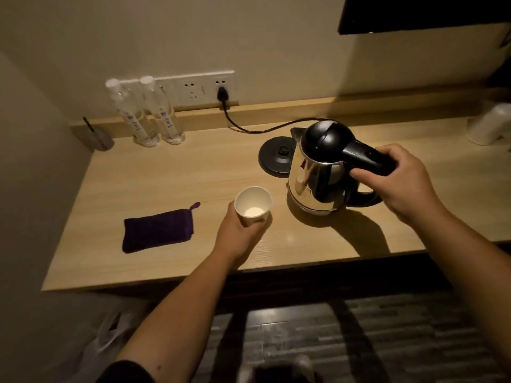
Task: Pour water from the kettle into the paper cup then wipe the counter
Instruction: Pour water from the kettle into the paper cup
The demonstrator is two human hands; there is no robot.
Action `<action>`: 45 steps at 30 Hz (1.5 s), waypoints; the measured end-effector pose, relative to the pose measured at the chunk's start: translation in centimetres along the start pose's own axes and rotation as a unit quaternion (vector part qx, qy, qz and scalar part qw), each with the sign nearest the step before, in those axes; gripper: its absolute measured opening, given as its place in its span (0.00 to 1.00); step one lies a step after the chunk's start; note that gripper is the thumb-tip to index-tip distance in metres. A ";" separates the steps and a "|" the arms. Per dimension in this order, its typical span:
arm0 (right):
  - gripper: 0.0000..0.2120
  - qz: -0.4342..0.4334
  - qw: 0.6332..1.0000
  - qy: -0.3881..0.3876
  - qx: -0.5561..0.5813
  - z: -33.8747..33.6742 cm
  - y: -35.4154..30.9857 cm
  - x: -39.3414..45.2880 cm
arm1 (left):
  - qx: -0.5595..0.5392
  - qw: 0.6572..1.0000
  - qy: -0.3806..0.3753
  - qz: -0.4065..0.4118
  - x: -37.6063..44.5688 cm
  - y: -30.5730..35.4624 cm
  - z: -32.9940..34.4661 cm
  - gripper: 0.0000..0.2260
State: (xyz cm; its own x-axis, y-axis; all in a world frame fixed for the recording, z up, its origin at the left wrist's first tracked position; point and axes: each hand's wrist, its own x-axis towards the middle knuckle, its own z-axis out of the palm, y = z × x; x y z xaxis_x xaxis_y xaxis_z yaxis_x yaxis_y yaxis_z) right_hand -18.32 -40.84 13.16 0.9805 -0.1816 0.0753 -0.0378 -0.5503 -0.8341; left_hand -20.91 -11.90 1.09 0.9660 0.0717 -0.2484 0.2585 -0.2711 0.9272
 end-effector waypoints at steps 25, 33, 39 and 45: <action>0.20 -0.231 0.864 -0.307 -0.327 2.5 -12.6 3.2 | 0.024 1.000 -0.003 -0.003 1.1 -1.4 -0.5 0.33; 0.21 -0.240 0.837 -0.320 -0.373 3.6 -13.7 3.8 | 0.033 0.999 -0.003 0.011 1.3 -2.0 -0.5 0.33; 0.26 -0.242 0.826 -0.327 -0.391 4.0 -14.2 4.3 | 0.029 1.000 0.000 0.006 1.2 -2.2 -0.5 0.32; 0.24 -0.238 0.820 -0.331 -0.402 4.3 -15.1 4.6 | 0.037 0.999 0.005 0.007 1.3 -2.2 -0.4 0.31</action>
State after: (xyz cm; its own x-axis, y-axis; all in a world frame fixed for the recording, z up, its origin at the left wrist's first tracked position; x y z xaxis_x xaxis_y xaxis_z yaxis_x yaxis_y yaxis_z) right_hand -12.39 -29.85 23.71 0.8007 0.5455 -0.2475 0.5255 -0.8380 -0.1469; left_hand -20.18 -10.77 -1.18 0.9697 0.0775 -0.2317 0.2442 -0.3423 0.9073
